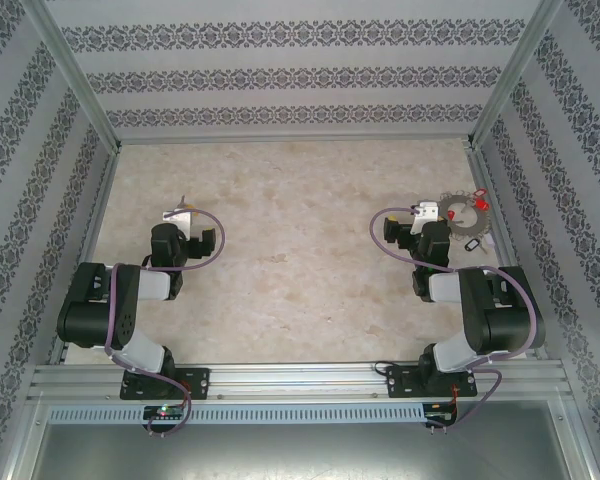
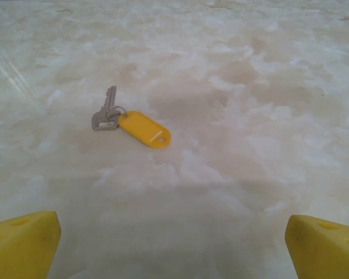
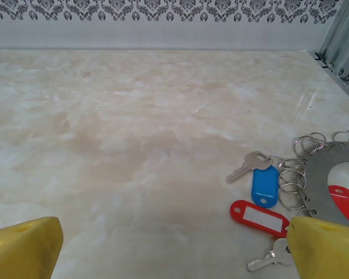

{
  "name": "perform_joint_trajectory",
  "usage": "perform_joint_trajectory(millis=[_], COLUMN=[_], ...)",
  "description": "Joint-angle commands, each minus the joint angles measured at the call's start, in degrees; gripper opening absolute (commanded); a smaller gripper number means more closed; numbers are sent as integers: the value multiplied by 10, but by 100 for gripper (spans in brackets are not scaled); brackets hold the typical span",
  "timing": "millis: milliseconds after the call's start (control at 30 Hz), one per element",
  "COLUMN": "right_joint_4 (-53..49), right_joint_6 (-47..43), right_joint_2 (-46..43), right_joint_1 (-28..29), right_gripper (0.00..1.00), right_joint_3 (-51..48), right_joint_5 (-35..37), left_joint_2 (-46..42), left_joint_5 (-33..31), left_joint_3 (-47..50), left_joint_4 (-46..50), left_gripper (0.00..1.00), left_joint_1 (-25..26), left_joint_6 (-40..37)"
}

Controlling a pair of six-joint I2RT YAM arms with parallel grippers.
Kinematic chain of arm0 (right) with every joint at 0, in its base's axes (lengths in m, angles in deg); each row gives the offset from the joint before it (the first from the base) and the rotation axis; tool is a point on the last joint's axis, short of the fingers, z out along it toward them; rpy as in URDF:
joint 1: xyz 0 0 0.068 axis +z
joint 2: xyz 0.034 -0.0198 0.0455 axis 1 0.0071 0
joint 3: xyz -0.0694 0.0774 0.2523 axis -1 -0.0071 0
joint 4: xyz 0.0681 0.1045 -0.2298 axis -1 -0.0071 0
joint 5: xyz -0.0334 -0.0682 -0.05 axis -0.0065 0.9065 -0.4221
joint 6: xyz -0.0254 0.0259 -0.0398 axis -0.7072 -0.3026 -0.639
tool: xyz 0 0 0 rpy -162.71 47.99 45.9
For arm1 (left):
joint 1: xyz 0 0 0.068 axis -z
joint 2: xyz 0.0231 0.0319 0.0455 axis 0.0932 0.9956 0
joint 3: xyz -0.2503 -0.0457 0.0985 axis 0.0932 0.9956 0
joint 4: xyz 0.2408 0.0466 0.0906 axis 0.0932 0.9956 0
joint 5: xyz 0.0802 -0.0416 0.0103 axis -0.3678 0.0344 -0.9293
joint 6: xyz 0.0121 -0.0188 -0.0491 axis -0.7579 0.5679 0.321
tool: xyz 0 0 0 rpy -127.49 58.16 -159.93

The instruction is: Put the keys on the keyring

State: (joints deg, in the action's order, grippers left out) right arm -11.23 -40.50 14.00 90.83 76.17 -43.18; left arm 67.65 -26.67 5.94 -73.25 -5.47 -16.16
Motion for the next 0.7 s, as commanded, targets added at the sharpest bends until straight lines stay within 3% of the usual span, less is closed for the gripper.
perform_joint_trajectory(millis=[0, 667], right_joint_4=[8, 5], right_joint_6=[3, 7], right_joint_2=[2, 2], right_joint_1=[-4, -5], right_gripper=[98, 98], right_joint_3=[10, 11], right_joint_5=[-10, -5], left_joint_2=[-2, -2], left_joint_5=[7, 7], left_joint_3=[-11, -12], left_joint_4=[-17, -19], left_gripper=[99, 99], left_joint_1=[-7, -7], left_joint_6=[11, 11])
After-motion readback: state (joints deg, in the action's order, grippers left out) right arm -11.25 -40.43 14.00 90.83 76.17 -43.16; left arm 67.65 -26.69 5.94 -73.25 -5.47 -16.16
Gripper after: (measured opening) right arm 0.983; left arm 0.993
